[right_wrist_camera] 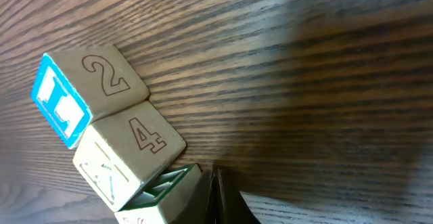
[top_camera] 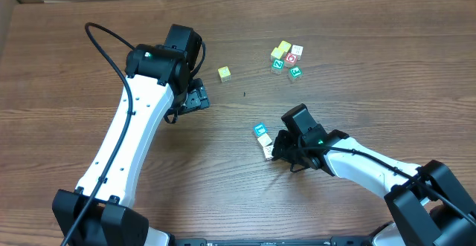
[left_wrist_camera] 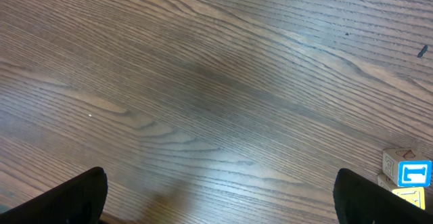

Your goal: Flip 3 blocks

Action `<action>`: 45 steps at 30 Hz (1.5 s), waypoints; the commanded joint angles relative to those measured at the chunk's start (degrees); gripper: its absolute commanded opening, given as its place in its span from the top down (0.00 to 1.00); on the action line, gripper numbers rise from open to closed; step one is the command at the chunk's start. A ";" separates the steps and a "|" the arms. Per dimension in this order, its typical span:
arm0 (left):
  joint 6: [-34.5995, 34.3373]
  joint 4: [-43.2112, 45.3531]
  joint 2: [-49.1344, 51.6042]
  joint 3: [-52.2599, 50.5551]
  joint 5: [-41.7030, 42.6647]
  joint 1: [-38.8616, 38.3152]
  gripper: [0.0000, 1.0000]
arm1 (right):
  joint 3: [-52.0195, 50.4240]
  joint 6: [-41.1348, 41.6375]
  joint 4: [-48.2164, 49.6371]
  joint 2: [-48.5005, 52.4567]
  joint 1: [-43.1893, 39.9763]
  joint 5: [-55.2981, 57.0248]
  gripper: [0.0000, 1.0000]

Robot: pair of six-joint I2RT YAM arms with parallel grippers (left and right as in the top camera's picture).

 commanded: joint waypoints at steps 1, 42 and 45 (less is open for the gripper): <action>-0.76 0.09 0.50 -0.24 -1.20 -0.31 0.00 | -0.52 2.10 0.13 0.17 0.13 -0.33 0.96; -0.74 0.09 0.50 -0.24 -1.20 -0.31 0.00 | -0.52 -8.33 8.24 0.20 -0.57 3.50 0.96; -0.74 0.09 0.50 -0.24 -1.20 -0.31 0.01 | -0.52 -8.33 8.02 0.20 -0.57 2.23 0.96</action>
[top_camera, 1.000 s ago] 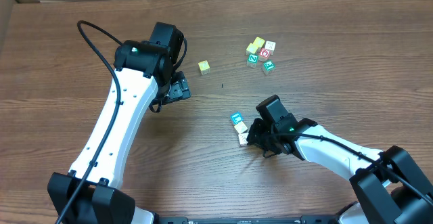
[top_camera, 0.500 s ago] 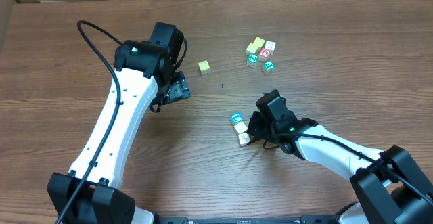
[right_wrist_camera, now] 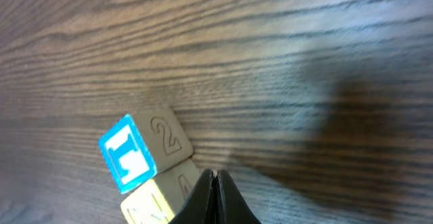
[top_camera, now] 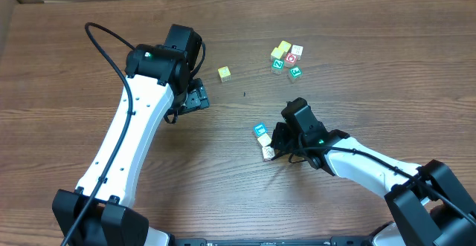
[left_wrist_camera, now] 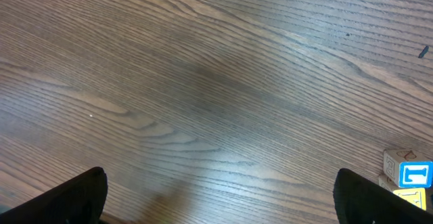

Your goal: Flip 3 blocks

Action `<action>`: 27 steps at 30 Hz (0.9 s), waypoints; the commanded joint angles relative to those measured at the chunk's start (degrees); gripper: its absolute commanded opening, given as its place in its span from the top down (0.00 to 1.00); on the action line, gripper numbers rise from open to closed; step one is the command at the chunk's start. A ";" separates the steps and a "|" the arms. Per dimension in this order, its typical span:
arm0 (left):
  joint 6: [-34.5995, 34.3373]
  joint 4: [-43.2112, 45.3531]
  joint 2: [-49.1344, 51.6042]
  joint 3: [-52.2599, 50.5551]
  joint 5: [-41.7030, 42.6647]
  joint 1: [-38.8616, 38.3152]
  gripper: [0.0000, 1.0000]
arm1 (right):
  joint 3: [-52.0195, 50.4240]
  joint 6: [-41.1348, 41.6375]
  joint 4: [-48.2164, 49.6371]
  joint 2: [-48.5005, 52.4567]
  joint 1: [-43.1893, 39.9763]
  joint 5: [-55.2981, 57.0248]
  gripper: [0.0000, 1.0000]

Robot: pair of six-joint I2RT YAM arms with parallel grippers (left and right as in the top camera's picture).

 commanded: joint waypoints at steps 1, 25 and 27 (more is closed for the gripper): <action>-0.76 0.09 0.50 -0.24 -1.03 -0.31 0.01 | -0.44 -0.87 -0.04 0.17 -0.13 -2.38 0.96; -0.76 0.09 0.50 -0.24 -1.01 -0.31 0.00 | -0.44 -0.85 -1.20 0.17 -0.33 0.68 0.96; -0.74 0.09 0.50 -0.24 -1.01 -0.31 0.01 | -0.42 -0.90 -0.15 0.17 -0.31 -0.17 0.96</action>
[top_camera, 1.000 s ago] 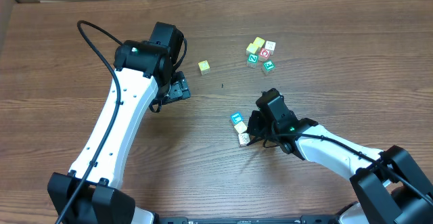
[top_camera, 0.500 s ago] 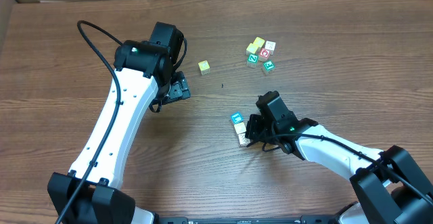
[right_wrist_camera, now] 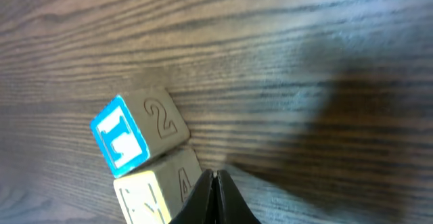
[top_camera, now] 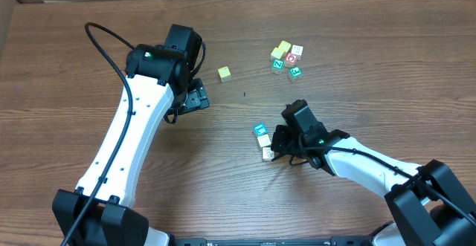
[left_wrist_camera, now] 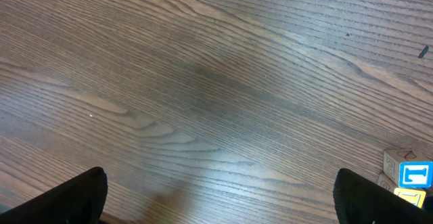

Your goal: Flip 3 blocks

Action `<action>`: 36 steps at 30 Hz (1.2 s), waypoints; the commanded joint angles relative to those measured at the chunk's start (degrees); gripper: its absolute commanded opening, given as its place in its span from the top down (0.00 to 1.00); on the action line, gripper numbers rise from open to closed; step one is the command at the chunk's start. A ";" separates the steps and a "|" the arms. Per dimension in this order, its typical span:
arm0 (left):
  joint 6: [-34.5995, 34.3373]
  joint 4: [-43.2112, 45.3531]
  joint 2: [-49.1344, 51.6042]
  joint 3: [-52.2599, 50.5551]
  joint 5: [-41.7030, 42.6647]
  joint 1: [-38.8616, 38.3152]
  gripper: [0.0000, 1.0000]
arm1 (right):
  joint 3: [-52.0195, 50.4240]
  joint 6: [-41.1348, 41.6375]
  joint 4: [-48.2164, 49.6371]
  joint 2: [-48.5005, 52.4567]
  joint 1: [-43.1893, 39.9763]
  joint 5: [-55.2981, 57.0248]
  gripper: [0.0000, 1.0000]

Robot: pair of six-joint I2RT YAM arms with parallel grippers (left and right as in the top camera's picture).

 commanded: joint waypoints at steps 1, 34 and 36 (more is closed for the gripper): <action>-0.76 0.09 0.50 -0.24 -1.03 -0.31 0.00 | -0.42 -0.63 1.86 0.17 -0.22 0.31 0.96; -0.74 0.07 0.50 -0.24 -1.03 -0.31 0.00 | 1.57 -1.90 -7.76 -1.88 -1.29 -11.41 0.96; -0.74 0.09 0.50 -0.24 -1.03 -0.31 0.00 | 1.57 -1.90 -7.52 -1.88 -1.29 -11.43 0.96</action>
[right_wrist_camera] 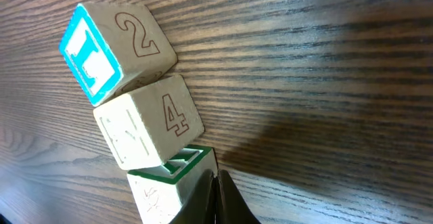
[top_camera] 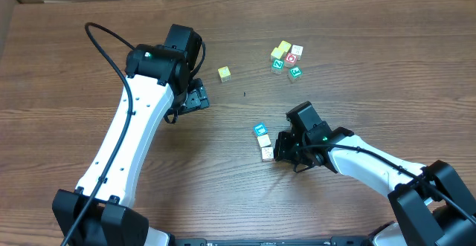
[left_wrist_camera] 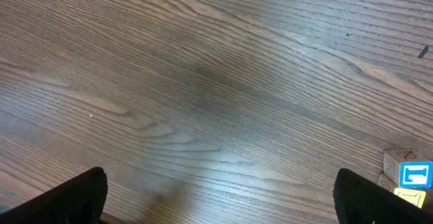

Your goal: Flip 3 blocks

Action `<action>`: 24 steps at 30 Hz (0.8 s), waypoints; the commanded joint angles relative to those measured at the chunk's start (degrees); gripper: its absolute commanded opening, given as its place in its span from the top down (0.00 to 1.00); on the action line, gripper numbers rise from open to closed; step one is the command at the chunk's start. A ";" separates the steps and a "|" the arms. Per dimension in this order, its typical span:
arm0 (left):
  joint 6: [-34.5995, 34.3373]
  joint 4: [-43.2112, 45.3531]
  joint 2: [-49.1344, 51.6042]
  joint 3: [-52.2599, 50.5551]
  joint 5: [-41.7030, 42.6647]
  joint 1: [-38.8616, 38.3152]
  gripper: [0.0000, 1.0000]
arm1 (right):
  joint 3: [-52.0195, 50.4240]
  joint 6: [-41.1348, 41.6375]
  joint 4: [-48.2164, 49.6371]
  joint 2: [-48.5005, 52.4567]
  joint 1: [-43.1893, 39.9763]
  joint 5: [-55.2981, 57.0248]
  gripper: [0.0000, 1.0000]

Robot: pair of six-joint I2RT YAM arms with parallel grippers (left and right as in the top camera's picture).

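Note:
Three lettered blocks lie in a row: a blue-faced block marked 2, a cream block marked 4, and a green-edged block. In the overhead view the blue block and a cream block show. My right gripper is shut, empty, its tips low against the green-edged block's side; overhead it sits right of the row. My left gripper hangs open over bare wood, far left of the row.
A cluster of several coloured blocks lies at the back right, and a single yellow block lies left of it. The left arm stretches from the front left corner. The wooden table runs to all sides.
My right gripper sits closer to the table and the row: the green-edged block, out of the wrist view before, now shows right beside the shut tips. The left arm has not moved.
First my right gripper was shut, low beside the green-edged block of the row. At the two middle moments it stood farther off, with only the blue block and the 4 block in view. Now it is low beside the green-edged block again. The left gripper stayed open throughout.

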 commanded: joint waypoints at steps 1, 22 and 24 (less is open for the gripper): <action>-0.76 0.07 0.50 -0.24 -1.01 -0.31 0.00 | 1.14 -0.68 0.72 -1.42 0.42 -0.48 0.96; -0.74 0.07 0.50 -0.24 -1.03 -0.31 0.00 | 21.09 -14.27 -16.52 -0.33 -8.35 4.50 0.96; -0.74 0.04 0.50 -0.24 -1.03 -0.31 0.00 | 26.69 -15.78 -19.32 1.57 -8.33 4.46 0.96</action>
